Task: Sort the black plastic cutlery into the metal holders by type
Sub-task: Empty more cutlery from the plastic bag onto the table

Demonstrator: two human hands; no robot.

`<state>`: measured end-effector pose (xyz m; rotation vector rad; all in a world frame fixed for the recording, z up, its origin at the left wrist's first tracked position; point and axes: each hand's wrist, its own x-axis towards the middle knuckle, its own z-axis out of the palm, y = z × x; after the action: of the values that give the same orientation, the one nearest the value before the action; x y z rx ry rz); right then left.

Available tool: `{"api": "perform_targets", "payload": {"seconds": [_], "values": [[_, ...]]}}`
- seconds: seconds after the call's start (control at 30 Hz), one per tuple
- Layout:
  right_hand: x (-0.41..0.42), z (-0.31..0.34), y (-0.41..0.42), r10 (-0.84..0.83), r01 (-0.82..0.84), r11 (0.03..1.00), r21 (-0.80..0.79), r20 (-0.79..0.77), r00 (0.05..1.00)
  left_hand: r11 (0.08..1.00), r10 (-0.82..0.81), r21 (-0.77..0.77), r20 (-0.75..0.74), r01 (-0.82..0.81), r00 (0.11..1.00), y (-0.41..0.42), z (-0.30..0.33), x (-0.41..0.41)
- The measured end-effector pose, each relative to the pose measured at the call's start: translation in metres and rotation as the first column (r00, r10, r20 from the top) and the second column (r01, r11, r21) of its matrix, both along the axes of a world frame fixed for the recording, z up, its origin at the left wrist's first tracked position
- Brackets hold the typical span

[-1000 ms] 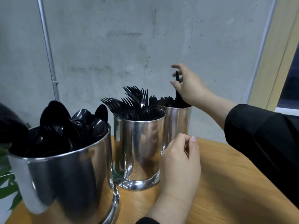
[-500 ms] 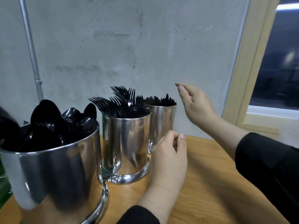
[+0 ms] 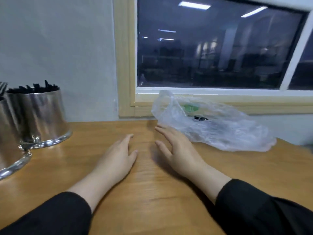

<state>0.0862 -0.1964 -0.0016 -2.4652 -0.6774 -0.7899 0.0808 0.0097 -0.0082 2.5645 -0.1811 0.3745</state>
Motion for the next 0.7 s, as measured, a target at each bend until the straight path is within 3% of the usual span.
{"api": "perform_targets", "payload": {"seconds": [0.17,0.33,0.47,0.6,0.7], "values": [[-0.003,0.001,-0.079,-0.208,0.224,0.971,-0.08,0.172,0.963,0.988,-0.152,0.05,0.103,0.147,0.983,-0.079,-0.005,0.013],[0.02,-0.008,-0.131,-0.452,0.43,0.848,-0.309,0.0,0.892,0.988,-0.104,0.14,0.231,0.072,0.968,-0.123,-0.002,0.044],[0.049,-0.014,-0.148,-0.39,0.302,0.904,-0.302,-0.298,0.871,0.967,-0.124,0.248,0.267,0.056,0.956,-0.138,0.003,0.077],[0.059,-0.014,-0.146,-0.307,0.206,0.921,-0.332,-0.287,0.907,0.909,-0.192,0.402,0.159,0.114,0.968,-0.144,0.001,0.109],[0.049,-0.008,-0.14,-0.227,0.13,0.945,-0.299,-0.316,0.921,0.912,-0.192,0.381,0.073,0.15,0.979,-0.139,-0.002,0.119]]}}
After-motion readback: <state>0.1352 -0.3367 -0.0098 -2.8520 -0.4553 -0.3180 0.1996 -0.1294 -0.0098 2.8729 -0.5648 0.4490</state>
